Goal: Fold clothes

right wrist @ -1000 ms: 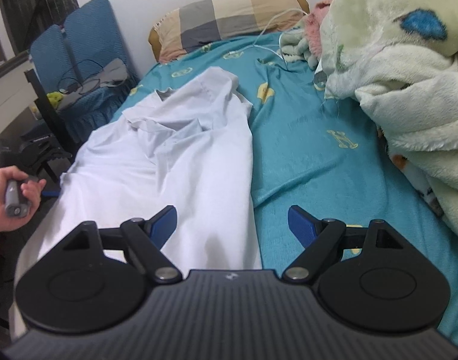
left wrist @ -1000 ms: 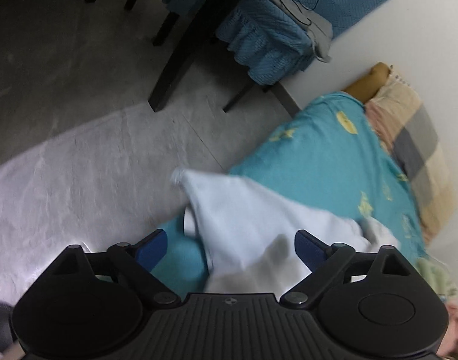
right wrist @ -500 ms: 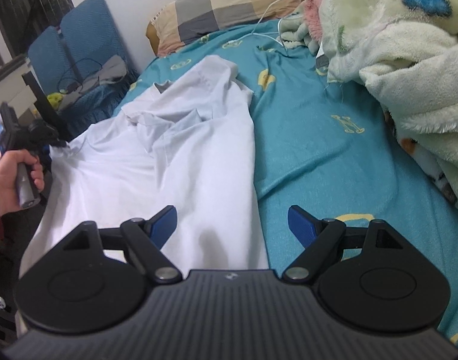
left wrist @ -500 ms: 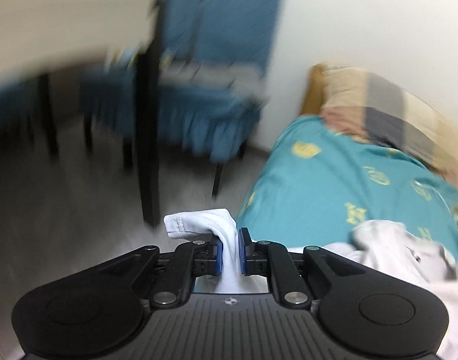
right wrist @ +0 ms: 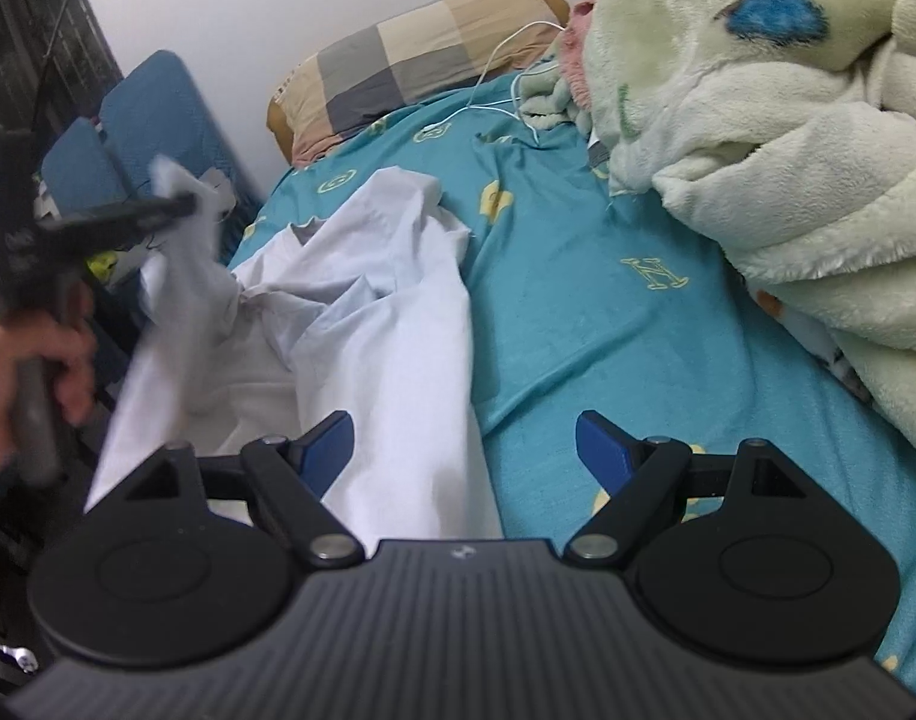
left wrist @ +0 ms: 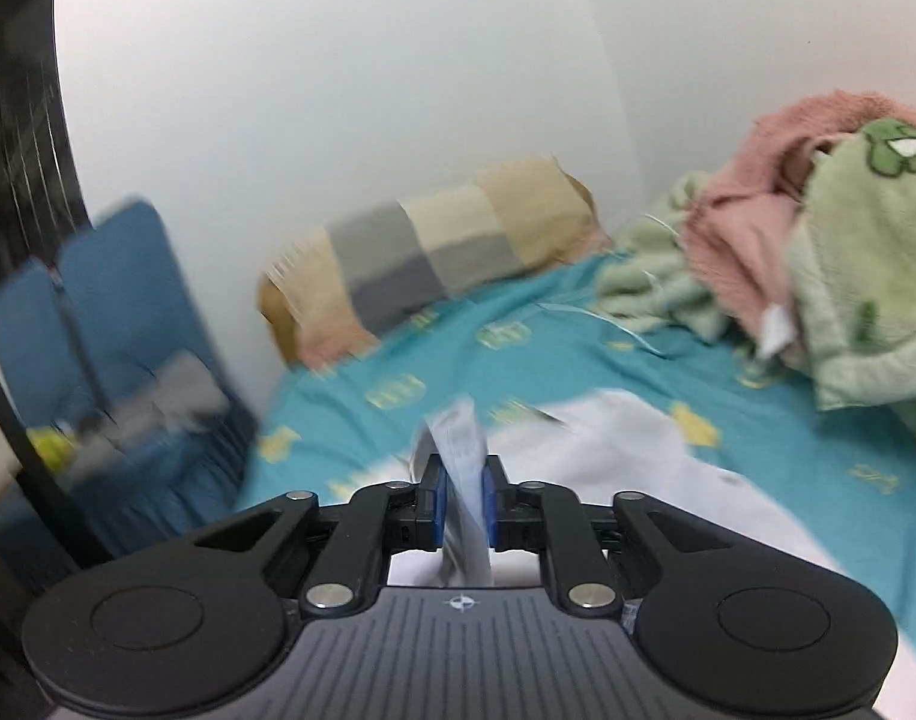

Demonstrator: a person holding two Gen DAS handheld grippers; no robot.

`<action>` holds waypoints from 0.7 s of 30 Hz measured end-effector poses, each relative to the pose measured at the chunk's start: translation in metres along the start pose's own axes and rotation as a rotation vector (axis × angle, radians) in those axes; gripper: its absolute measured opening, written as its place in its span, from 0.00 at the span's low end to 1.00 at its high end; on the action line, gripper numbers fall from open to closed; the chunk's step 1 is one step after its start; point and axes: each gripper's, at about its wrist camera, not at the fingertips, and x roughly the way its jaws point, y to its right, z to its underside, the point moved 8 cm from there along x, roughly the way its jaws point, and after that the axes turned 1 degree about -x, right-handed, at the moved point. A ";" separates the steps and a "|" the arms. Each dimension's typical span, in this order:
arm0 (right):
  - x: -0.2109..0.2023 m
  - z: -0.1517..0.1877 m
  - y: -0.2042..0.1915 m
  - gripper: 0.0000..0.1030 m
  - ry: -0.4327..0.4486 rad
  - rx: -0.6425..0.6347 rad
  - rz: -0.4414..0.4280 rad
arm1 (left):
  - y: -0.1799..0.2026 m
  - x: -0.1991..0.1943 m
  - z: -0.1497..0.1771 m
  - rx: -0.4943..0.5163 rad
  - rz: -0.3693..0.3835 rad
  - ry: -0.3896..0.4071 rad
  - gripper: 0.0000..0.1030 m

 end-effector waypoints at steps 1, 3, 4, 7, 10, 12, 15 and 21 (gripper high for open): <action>0.000 0.000 0.001 0.80 0.001 0.005 0.000 | 0.008 0.004 0.005 -0.020 -0.006 -0.017 0.25; 0.000 -0.001 0.003 0.80 0.004 0.012 -0.003 | 0.017 0.006 0.014 -0.064 -0.044 -0.059 0.43; 0.000 -0.001 0.003 0.80 0.004 0.016 -0.006 | 0.017 0.002 0.017 -0.091 -0.054 -0.075 0.57; 0.000 -0.002 0.001 0.80 0.010 0.016 -0.031 | 0.006 -0.030 0.025 -0.168 -0.038 -0.086 0.65; -0.001 -0.004 -0.005 0.80 0.028 -0.003 -0.052 | -0.002 -0.085 0.026 -0.159 -0.070 -0.092 0.72; -0.002 -0.005 -0.008 0.80 0.040 -0.016 -0.065 | -0.006 -0.131 0.025 -0.153 -0.094 -0.089 0.79; -0.009 -0.006 -0.015 0.80 0.065 -0.046 -0.095 | -0.010 -0.192 0.026 -0.217 -0.089 -0.100 0.82; -0.026 0.005 -0.039 0.76 0.079 -0.165 -0.155 | -0.026 -0.258 0.051 -0.392 -0.015 -0.089 0.85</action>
